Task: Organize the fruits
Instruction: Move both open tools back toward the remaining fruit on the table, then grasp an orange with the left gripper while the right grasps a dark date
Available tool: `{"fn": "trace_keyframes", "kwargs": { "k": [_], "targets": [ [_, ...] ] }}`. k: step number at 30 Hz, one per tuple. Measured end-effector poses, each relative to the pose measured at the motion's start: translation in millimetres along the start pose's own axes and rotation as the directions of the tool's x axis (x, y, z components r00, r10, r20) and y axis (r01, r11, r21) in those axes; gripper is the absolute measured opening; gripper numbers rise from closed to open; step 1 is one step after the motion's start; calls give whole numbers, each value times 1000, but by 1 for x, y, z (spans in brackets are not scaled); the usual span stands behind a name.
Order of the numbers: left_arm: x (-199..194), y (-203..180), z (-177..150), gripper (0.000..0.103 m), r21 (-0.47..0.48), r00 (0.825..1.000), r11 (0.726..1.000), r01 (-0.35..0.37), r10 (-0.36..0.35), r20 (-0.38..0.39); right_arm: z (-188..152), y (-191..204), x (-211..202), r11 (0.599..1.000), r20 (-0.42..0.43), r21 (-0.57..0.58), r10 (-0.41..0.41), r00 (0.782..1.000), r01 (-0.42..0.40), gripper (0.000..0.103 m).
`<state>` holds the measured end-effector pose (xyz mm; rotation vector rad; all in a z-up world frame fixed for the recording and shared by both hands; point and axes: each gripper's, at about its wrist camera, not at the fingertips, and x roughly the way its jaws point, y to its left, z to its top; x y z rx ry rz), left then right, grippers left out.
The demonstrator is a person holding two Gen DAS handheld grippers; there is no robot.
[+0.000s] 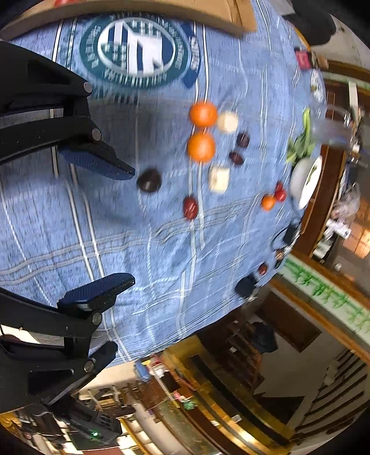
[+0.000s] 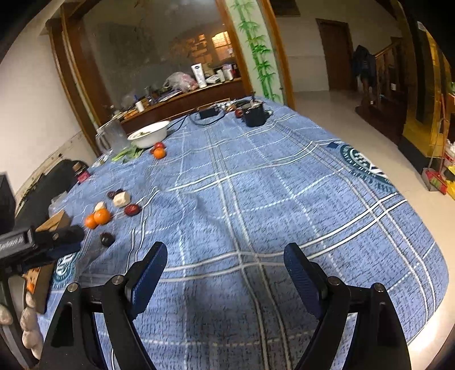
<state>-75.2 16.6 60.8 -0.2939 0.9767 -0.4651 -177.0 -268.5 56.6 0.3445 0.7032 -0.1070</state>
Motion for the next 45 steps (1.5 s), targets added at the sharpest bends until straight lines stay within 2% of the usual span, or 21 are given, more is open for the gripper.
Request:
{"fn": "trace_keyframes", "kwargs": {
  "k": [2,5,10,13,15,20,28,29,31,35,42,44,45],
  "targets": [
    [-14,16,0,67,-12,998,999,-40,41,42,5,-6,6,999,-3,43,17,1000,-16,87],
    [-36,46,-4,67,-43,987,990,-136,139,85,10,-4,18,996,-19,76,51,999,-49,87],
    [-65,107,-9,67,-156,955,952,-263,280,100,12,29,47,991,-69,41,130,989,-127,87],
    [-68,124,-9,67,-170,965,961,-219,239,111,11,51,60,989,-114,-3,149,982,-151,87],
    [-60,118,-4,67,-128,958,958,-255,269,103,11,61,65,987,-131,-25,153,980,-157,87],
    [-38,103,11,67,-68,977,979,-195,199,73,17,81,78,983,-168,-66,157,973,-170,87],
    [-7,89,46,66,-72,980,982,-174,180,86,21,145,114,944,-283,-204,197,939,-260,87],
    [-1,89,49,65,-73,981,983,-168,174,82,19,154,119,936,-298,-222,200,933,-272,87],
    [9,90,56,51,-71,984,984,-164,169,64,14,171,128,918,-327,-264,202,923,-295,83],
    [25,92,62,48,-58,984,984,-169,172,43,5,193,142,895,-354,-328,181,917,-303,74],
    [48,100,61,47,-43,985,984,-170,170,-13,-3,210,146,869,-330,-420,123,936,-263,70],
    [49,98,62,47,-26,986,985,-169,169,0,-5,211,146,859,-311,-457,89,946,-231,62],
    [50,98,62,47,-21,986,986,-165,165,4,-5,211,146,856,-302,-470,72,950,-215,54]
  ]
}}
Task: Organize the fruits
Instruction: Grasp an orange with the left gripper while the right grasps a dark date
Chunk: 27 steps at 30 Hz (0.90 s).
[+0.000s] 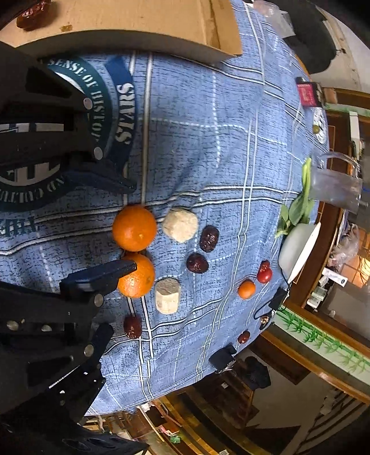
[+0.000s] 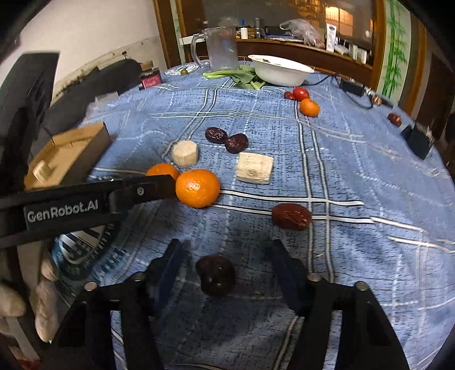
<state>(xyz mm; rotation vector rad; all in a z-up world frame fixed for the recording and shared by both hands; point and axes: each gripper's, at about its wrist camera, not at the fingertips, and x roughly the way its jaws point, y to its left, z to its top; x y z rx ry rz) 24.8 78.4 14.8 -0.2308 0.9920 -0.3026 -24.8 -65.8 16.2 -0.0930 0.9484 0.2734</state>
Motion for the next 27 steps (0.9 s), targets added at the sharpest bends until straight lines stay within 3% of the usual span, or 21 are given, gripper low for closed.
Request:
{"fn": "trace_keyframes", "kwargs": {
  "k": [3,9,14,17,18,21,23,25,27],
  "targets": [
    [0,-2,0,31,22,1000,1000,8,-9,28,-2,-7,-4,999,-6,28,38,999,-38,45],
    [2,-3,0,33,37,997,999,2,-5,79,-7,-10,-8,998,-3,41,50,999,-49,45],
    [7,5,1,47,-2,996,1000,14,-14,90,-5,-6,-7,998,-3,39,44,999,-44,49],
    [6,7,2,47,1,995,1000,23,-23,93,-5,-2,-5,999,-4,26,32,999,-32,53],
    [6,4,1,33,20,995,1000,21,-23,96,-5,-1,-5,999,-5,21,24,1000,-24,53],
    [2,-8,-3,30,83,993,997,-9,-1,117,-4,5,-4,1000,-11,-2,-8,1000,8,53],
    [0,-15,-6,30,119,991,993,-11,-4,131,-6,7,-5,1000,-9,-10,-20,1000,20,49],
    [-2,-18,-8,30,131,991,991,-4,-14,135,-8,7,-8,1000,-8,-1,-20,1000,20,34],
    [-3,-17,-8,30,133,990,991,2,-21,137,-10,4,-11,1000,-7,30,-2,1000,2,32]
  ]
}}
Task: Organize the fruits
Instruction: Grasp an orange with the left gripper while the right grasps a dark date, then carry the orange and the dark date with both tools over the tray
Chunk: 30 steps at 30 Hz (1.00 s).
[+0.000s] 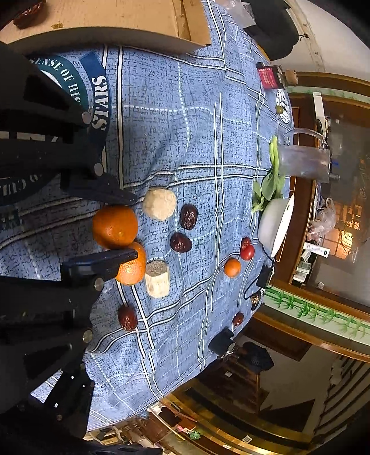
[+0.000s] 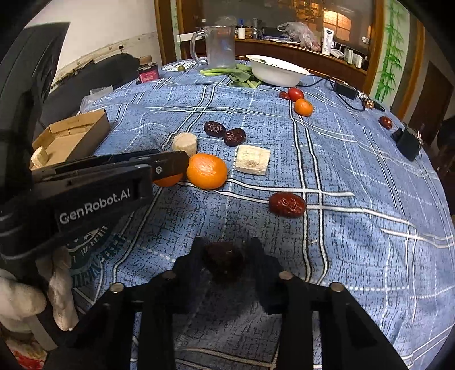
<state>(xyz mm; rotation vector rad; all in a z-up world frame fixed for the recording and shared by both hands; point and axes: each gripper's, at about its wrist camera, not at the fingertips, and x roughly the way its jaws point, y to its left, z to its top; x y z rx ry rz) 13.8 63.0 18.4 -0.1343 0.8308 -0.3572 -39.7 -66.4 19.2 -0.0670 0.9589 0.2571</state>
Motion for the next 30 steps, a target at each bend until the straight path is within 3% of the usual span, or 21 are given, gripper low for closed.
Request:
{"fn": "trace_keyframes", "kwargs": {
  "k": [5,9,11,13,15,16,19,20,21,24,30],
  "targets": [
    [-8,4,-1,30,-22,999,999,40,-39,21,-7,-7,-6,997,-3,72,26,1000,-25,30],
    [-11,2,-1,30,-26,998,998,59,-58,27,-8,-3,-6,997,-5,73,0,1000,1,31],
    [-10,2,-2,30,-26,998,998,57,-56,25,-5,1,-3,998,-9,61,-13,1000,14,38],
    [-11,3,-2,30,-32,998,998,57,-56,26,1,8,3,999,-17,33,-20,1000,20,61],
    [-11,5,-2,30,-45,998,997,60,-59,27,4,20,9,998,-27,-26,-64,998,63,72],
    [-11,7,-2,30,-55,998,996,66,-65,25,6,24,10,995,-14,-40,-92,996,92,75],
    [-10,13,-2,30,-86,996,993,86,-85,13,7,20,12,997,-21,-18,-74,997,74,75],
    [-9,14,-2,30,-92,996,992,91,-90,9,7,17,12,998,-24,-5,-60,998,60,75],
    [-9,15,-2,30,-97,995,991,96,-96,6,7,14,10,998,-19,7,-68,998,68,68],
    [-9,15,-3,30,-102,995,989,103,-103,6,6,7,6,996,-17,43,-73,997,74,31],
    [-11,15,-3,30,-100,995,989,104,-104,10,-5,-13,-9,985,11,172,-22,1000,20,27]
  ]
}}
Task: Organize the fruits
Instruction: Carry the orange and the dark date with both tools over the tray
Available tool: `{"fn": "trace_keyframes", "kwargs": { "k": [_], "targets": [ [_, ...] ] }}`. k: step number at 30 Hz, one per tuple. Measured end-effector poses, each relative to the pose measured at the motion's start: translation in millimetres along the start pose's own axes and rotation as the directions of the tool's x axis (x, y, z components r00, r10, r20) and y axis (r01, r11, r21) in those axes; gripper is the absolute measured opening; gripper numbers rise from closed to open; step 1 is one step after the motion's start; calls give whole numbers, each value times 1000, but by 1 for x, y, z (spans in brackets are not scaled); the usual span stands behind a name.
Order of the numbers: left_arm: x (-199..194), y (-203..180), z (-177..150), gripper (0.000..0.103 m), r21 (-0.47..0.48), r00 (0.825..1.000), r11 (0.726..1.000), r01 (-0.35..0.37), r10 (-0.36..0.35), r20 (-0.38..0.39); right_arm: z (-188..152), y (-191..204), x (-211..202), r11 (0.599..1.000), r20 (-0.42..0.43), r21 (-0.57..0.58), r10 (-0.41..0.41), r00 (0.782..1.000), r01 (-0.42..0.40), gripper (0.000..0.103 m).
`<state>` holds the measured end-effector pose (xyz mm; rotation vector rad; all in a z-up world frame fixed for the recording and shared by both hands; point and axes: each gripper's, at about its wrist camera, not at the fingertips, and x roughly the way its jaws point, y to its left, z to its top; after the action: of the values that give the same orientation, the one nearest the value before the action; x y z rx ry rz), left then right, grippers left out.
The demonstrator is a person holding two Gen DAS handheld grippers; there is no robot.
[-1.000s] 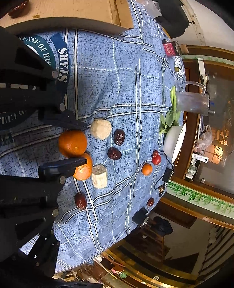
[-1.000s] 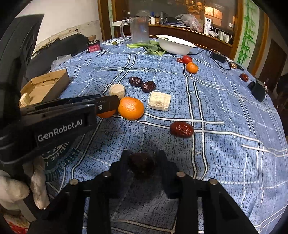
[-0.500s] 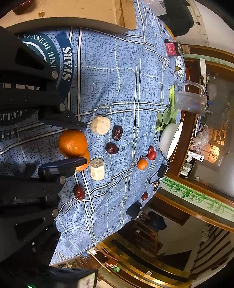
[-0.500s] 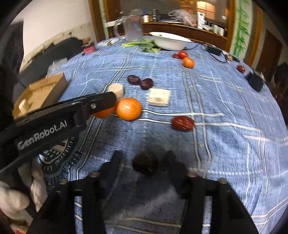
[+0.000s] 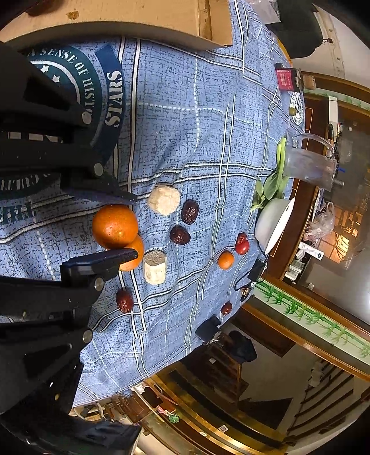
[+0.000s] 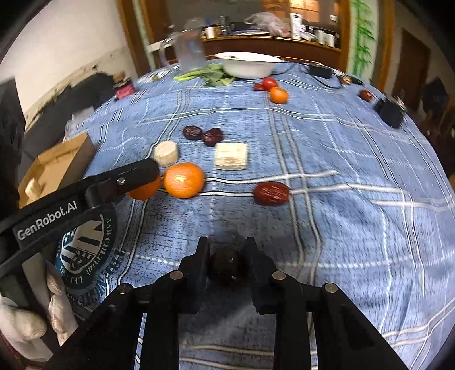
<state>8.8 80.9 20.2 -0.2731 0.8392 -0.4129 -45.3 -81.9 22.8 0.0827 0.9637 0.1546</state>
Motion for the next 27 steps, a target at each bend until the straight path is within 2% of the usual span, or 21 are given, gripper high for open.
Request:
{"fn": "trace_keyframes", "kwargs": {
  "k": [4,9,11,14,18,20,23,27],
  "targets": [
    [-1,1,0,30,-4,1000,1000,-4,4,7,-4,-14,-24,996,47,66,51,998,-54,27],
    [-2,7,1,30,-28,1000,1000,-4,4,15,-9,-40,-62,967,120,160,180,976,-197,27],
    [-3,10,2,30,-40,1000,999,1,0,20,-9,-53,-68,938,132,214,250,959,-274,27],
    [-8,12,3,30,-58,999,998,23,-20,42,-11,-70,-68,866,143,306,370,918,-396,27],
    [-27,11,1,30,-55,995,998,39,-34,92,-14,-76,-69,790,163,371,462,872,-488,27],
    [-46,14,-7,30,-82,993,994,78,-70,97,-14,-71,-72,791,157,361,470,868,-494,27],
    [-79,21,-23,30,-109,990,987,115,-104,99,-13,-56,-78,821,144,310,459,877,-480,27],
    [-126,44,-43,31,-151,991,986,64,-45,125,-17,-27,-76,826,109,255,493,863,-504,27]
  ]
}}
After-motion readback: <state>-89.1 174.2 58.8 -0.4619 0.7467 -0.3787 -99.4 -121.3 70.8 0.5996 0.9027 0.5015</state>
